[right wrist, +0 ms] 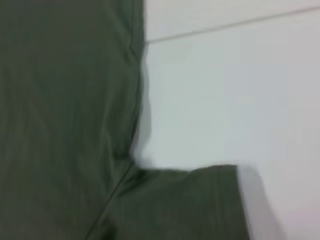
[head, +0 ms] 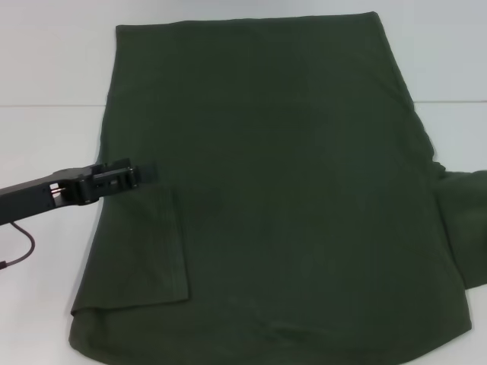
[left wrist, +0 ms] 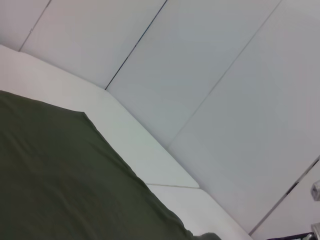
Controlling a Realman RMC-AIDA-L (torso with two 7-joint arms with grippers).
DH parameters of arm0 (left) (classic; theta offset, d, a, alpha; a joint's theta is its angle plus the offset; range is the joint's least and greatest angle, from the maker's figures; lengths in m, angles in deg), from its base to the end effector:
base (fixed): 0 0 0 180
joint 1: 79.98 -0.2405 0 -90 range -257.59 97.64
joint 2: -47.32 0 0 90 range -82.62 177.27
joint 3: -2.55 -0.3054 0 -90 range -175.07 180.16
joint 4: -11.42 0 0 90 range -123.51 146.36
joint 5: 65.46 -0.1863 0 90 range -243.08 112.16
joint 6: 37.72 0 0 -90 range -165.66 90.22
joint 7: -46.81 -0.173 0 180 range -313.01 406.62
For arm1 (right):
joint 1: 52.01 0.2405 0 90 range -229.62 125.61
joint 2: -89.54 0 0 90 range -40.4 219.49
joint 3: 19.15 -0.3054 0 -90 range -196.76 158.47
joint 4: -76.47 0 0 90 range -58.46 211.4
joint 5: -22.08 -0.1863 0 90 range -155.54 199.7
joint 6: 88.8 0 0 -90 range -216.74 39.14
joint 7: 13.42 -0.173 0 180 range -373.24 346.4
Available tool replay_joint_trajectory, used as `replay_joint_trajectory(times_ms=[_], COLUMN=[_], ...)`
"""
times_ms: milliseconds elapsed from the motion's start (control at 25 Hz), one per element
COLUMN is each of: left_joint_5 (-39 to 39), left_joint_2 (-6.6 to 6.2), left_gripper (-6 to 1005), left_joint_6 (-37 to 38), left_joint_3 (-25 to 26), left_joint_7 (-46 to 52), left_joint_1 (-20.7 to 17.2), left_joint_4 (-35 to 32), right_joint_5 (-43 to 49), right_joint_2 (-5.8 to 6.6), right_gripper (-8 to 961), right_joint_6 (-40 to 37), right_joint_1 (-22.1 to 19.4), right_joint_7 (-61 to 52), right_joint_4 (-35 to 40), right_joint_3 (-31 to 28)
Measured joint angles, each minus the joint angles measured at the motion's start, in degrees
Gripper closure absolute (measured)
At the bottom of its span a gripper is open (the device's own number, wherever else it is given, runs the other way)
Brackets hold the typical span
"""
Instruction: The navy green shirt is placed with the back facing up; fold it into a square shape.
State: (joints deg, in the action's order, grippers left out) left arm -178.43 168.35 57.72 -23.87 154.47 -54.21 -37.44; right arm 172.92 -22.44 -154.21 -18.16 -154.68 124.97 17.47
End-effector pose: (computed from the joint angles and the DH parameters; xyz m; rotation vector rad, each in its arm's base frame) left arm -0.2851 0.3367 0.0032 -2.3735 -1.2085 -0.9867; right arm 0.3893 0.4087 0.0575 -1.8446 1.5204 0.0464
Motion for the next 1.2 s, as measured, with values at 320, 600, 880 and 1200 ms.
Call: replay_joint_trajectory(times_ms=[320,600,880,1200], left_joint_5=[0.9,1.5,2.3,3.4], left_joint_2=[0.00,0.00,0.00,0.00], left_gripper=[113,119,125,132], left_joint_6=[0.2,0.2,0.6,0.9], left_joint_3=[0.0,0.0,0.0,0.6], left_joint_7=[0.0,0.0,0.3,0.9], left_joint_1=[-0.3,-0.3,-0.3,-0.3], left_joint_4=[0.0,0.0,0.0,0.0], right_joint_5=[-0.1,-0.5,-4.2,-9.3], right_joint_2=[1.16,1.54,1.53,0.66], right_gripper=[916,911,905,899], right_joint_6=[-1.4,-3.4,-11.9,-21.2], right_joint_1=[1.2,1.7,2.5,4.9], right_joint_7=[-0.3,-0.7,-1.0,-1.6], right_joint_4=[0.6,2.3,5.4,8.5], right_joint_3=[-2.3,-4.6,-5.6,-4.3])
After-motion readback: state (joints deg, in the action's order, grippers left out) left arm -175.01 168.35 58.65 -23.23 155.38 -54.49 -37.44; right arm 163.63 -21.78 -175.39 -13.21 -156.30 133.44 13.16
